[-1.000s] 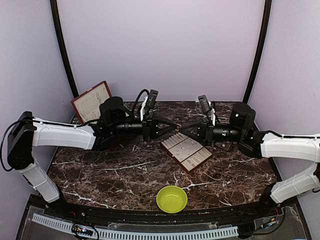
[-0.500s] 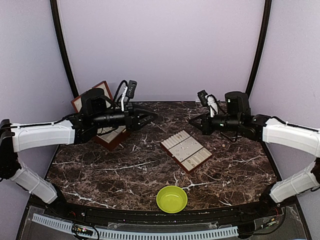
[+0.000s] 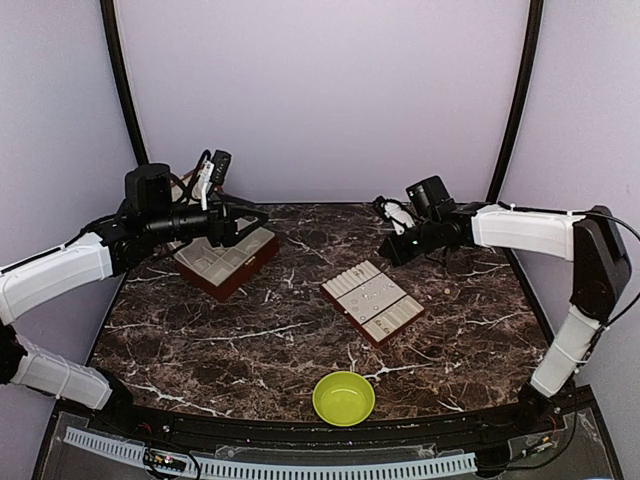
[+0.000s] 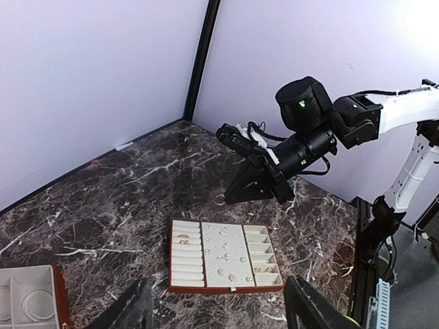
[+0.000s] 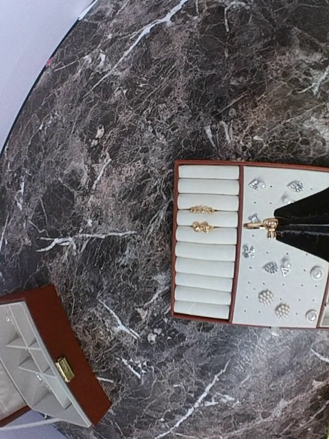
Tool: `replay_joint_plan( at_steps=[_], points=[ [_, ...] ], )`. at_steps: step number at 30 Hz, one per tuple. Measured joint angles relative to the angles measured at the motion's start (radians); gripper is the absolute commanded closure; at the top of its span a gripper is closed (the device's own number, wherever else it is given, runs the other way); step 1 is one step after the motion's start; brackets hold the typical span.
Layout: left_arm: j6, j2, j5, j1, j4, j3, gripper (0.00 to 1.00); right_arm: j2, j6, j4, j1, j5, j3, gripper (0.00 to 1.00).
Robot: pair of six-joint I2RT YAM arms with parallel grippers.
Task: Organize the mixed jewelry
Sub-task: Place the ring in the ring tray.
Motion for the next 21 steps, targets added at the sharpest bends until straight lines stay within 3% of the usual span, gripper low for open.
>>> replay_joint_plan(
  at_steps=[12, 21],
  points=[
    [0.098, -0.031, -0.083, 0.002, -0.106, -0.002, 0.32, 0.259, -0.053, -0.06, -0.018, 0.01, 0.173, 1.0],
    [0.101, -0.035, -0.09, 0.002, -0.12, -0.002, 0.32, 0.333, -0.079, -0.084, -0.018, 0.029, 0.225, 1.0]
  ],
)
